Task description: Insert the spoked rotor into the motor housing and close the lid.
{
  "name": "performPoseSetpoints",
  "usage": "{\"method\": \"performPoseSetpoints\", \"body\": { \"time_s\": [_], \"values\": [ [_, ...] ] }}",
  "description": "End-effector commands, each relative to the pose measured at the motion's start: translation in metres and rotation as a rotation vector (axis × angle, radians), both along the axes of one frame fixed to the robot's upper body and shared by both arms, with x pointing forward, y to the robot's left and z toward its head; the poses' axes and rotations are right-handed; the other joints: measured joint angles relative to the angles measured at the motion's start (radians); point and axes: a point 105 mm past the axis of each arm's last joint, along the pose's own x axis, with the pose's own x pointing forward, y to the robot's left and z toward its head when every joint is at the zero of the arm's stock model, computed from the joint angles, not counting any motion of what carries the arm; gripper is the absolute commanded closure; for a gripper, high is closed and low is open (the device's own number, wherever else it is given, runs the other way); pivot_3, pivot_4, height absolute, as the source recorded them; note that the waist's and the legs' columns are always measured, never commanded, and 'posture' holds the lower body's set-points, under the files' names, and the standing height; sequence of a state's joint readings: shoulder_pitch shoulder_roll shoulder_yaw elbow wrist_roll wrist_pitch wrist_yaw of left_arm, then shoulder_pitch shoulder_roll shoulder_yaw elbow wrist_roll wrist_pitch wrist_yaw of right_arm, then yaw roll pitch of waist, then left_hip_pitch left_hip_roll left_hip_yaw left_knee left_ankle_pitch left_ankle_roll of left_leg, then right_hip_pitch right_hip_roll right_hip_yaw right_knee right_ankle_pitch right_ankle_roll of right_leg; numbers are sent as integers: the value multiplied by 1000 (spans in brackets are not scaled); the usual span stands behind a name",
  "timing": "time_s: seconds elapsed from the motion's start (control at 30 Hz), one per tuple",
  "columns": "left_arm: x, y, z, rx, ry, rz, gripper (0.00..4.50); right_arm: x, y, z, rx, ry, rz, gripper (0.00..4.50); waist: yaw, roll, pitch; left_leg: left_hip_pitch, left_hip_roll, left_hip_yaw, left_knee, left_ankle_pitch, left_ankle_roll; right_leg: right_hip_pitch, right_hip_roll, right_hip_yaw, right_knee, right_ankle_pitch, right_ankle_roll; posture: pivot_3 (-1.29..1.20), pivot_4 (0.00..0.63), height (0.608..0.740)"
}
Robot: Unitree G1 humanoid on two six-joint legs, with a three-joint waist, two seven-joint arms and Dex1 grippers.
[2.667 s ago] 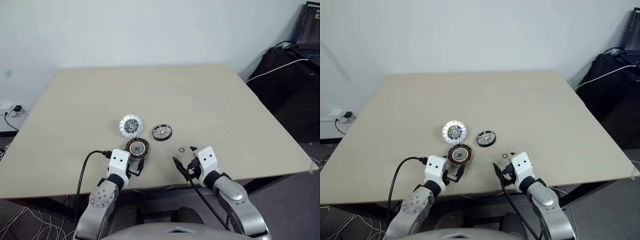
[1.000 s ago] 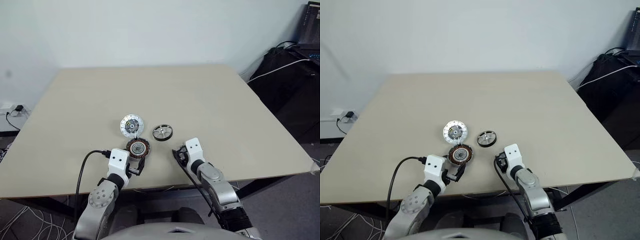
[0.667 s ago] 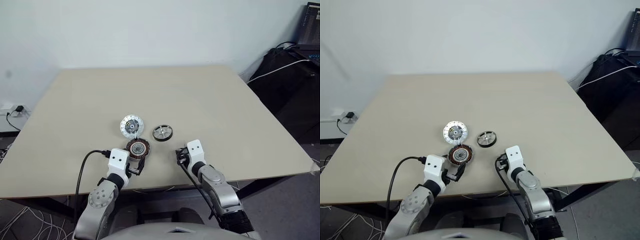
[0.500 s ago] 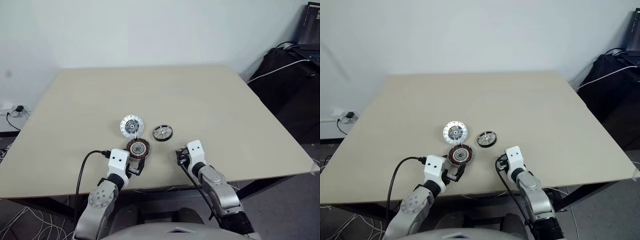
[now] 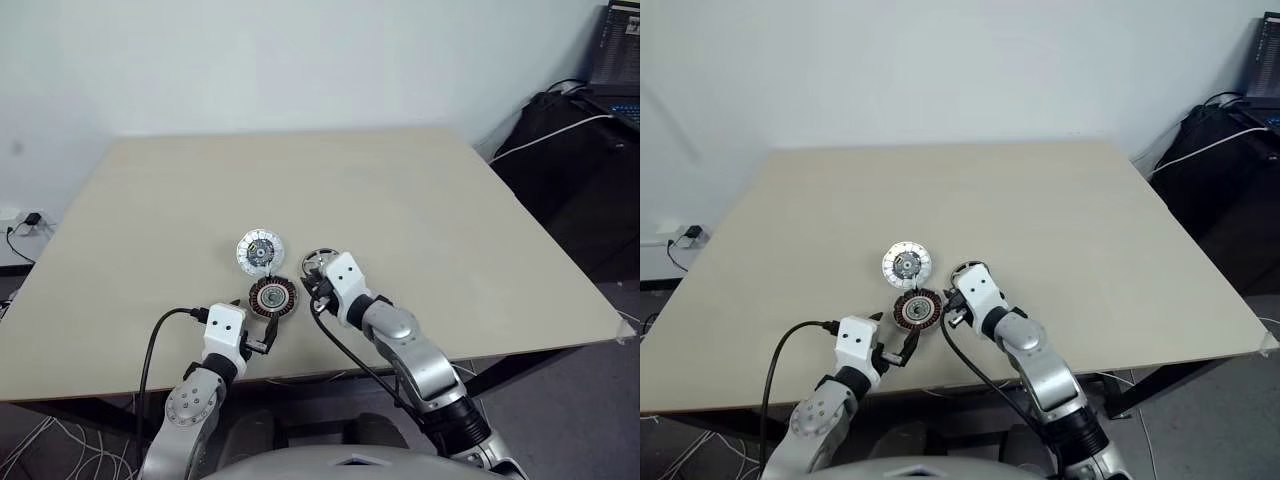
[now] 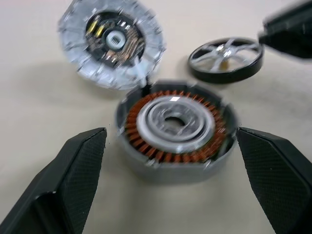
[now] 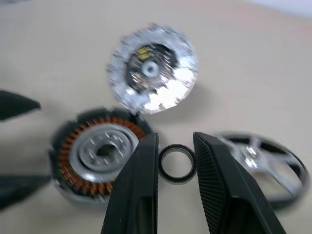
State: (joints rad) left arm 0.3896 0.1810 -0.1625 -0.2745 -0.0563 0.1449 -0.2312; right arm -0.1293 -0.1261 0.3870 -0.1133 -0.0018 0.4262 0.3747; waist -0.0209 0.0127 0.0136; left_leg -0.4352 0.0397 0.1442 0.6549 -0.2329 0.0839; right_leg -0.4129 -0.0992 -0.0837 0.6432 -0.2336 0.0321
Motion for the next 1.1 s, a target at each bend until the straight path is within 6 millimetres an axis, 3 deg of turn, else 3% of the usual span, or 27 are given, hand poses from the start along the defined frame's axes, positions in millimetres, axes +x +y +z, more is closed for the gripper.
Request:
{"method": "performPoseSetpoints", "body": {
  "time_s": [0.03, 0.2, 0.47, 1.1],
  "values": [
    [-2, 8, 6, 17, -51, -6, 0, 4, 15, 4, -16, -29, 60, 3416, -2, 0, 0, 0, 0, 0, 0, 0, 0, 0, 0, 0, 0, 0, 0, 0, 0, 740],
    [-8, 18, -1, 25, -37, 16, 0, 5, 35, -3, -43, -22, 129, 3416, -4, 0, 0, 0, 0, 0, 0, 0, -1, 0, 0, 0, 0, 0, 0, 0, 0, 740],
    [-11, 16, 2, 12, -37, 18, 0, 2, 56, -11, -55, -13, 208, 3416, -6, 0, 0, 0, 0, 0, 0, 1, -1, 0, 0, -1, 1, 0, 0, 0, 0, 740],
    [-11, 3, 20, -3, -54, 16, 0, 12, 69, -24, -80, 1, 231, 3416, -9, -1, 0, 1, 1, 0, -5, 4, -7, -2, 2, -2, 1, 0, -2, 0, 0, 740]
  ]
}}
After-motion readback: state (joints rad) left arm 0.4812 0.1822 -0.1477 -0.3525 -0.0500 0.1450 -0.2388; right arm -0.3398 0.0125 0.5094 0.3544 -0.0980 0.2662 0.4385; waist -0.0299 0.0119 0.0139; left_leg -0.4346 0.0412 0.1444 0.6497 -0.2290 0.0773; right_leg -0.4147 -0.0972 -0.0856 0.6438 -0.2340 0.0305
